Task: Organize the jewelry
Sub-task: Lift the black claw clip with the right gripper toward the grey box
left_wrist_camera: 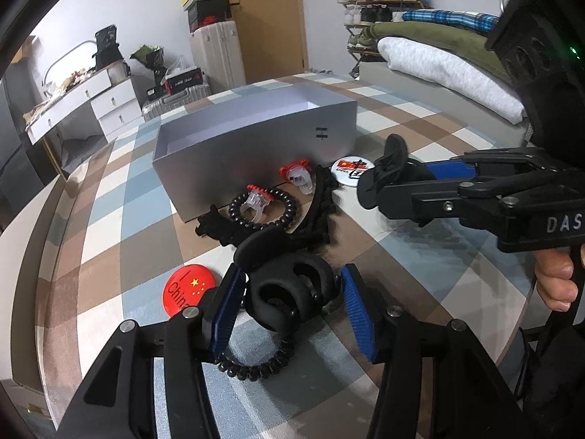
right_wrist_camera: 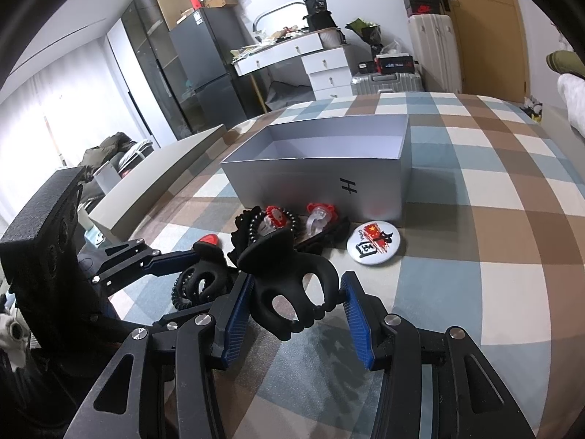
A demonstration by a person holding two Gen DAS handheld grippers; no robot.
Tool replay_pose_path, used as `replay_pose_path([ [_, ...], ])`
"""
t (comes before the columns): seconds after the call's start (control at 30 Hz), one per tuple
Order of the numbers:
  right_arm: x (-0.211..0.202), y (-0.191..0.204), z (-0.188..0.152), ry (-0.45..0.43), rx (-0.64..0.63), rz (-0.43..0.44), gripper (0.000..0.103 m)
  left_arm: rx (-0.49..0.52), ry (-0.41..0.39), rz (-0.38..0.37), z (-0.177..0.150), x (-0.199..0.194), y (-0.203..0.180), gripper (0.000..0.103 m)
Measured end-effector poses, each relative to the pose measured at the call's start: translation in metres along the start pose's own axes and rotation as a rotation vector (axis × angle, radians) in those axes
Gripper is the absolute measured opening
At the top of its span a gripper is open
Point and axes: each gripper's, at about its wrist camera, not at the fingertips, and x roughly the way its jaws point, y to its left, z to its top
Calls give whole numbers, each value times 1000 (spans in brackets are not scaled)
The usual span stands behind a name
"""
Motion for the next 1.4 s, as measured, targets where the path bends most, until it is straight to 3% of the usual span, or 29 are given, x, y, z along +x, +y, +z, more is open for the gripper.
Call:
replay_pose_path([
  [0.5, 1, 0, 0, 0, 3, 4, 48, -15, -29, -23, -1, -5, 2, 43],
  [1.4, -12, -1, 5, -53, 22, 4, 48, -178, -249, -33, 12, -38, 30, 43],
])
